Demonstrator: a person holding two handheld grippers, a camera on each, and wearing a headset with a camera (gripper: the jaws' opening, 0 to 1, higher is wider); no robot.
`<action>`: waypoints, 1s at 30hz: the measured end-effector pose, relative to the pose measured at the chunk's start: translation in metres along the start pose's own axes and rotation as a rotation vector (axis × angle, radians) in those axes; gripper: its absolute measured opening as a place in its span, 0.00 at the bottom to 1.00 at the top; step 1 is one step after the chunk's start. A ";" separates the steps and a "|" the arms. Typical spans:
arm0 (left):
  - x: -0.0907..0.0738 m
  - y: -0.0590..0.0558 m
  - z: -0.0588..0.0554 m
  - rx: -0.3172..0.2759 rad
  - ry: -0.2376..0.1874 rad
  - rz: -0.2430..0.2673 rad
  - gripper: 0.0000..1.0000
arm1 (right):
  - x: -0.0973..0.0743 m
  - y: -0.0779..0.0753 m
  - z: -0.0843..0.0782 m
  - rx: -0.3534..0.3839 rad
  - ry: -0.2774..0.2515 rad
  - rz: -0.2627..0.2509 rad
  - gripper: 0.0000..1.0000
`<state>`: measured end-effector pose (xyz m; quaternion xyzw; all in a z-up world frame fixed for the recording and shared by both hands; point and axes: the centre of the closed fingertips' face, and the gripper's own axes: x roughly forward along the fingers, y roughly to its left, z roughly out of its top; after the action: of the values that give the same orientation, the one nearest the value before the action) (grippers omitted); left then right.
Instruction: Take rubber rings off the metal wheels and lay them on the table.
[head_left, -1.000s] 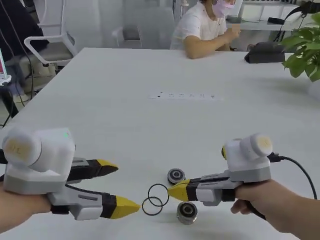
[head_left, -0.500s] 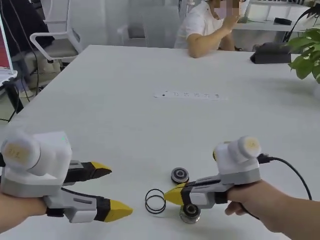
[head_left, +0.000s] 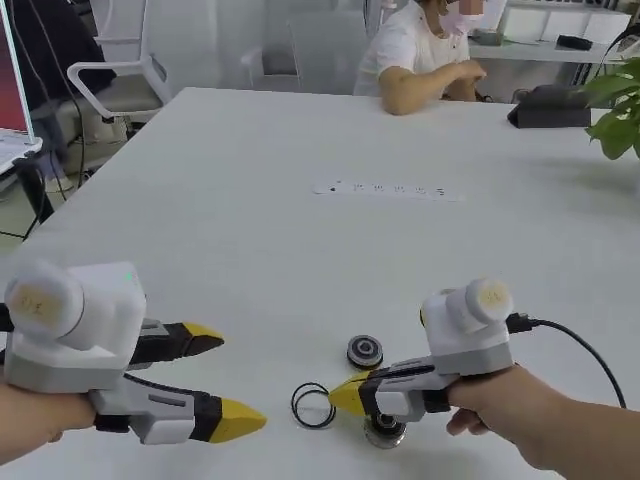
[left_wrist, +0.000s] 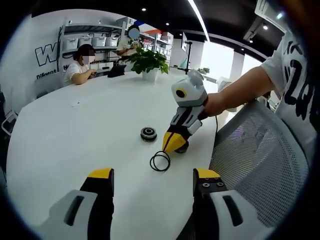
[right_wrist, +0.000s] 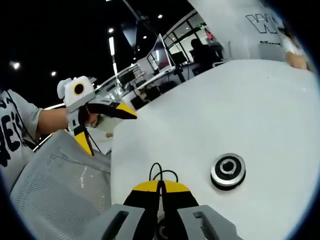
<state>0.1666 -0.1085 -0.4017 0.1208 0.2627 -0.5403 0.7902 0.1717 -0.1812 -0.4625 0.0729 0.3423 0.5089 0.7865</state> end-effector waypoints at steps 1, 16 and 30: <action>0.000 0.000 0.000 -0.001 0.000 0.000 0.61 | 0.001 -0.001 -0.001 -0.002 0.002 -0.005 0.00; 0.002 0.000 -0.004 -0.006 0.010 -0.001 0.61 | 0.001 -0.011 -0.005 -0.035 0.017 -0.060 0.01; 0.007 0.001 0.003 -0.004 0.003 -0.010 0.61 | -0.013 -0.005 0.019 -0.040 -0.081 -0.045 0.12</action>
<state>0.1697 -0.1149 -0.4031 0.1186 0.2655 -0.5435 0.7875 0.1837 -0.1905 -0.4443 0.0702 0.3015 0.4945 0.8122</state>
